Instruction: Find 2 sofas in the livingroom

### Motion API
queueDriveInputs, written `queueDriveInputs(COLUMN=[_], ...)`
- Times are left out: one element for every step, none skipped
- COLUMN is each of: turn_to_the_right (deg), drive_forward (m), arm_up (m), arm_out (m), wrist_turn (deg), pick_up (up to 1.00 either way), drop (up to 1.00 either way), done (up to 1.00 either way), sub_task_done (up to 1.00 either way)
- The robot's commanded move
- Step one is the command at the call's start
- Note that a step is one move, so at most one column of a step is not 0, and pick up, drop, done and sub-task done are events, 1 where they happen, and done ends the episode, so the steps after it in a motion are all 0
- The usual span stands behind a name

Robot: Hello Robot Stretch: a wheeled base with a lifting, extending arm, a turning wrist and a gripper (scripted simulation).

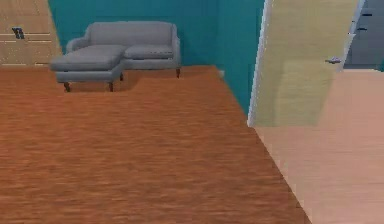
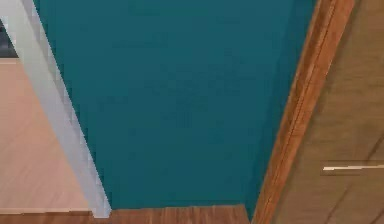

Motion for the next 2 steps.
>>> queueDriveInputs(turn_to_the_right=[0.0, 0.0], drive_forward=[1.0, 1.0], arm_up=[0.0, 0.0], arm_out=[0.0, 0.0], wrist_turn=[0.0, 0.0], pick_up=[0.0, 0.0], drop=[0.0, 0.0], done=[0.0, 0.0], sub_task_done=[0.0, 0.0])
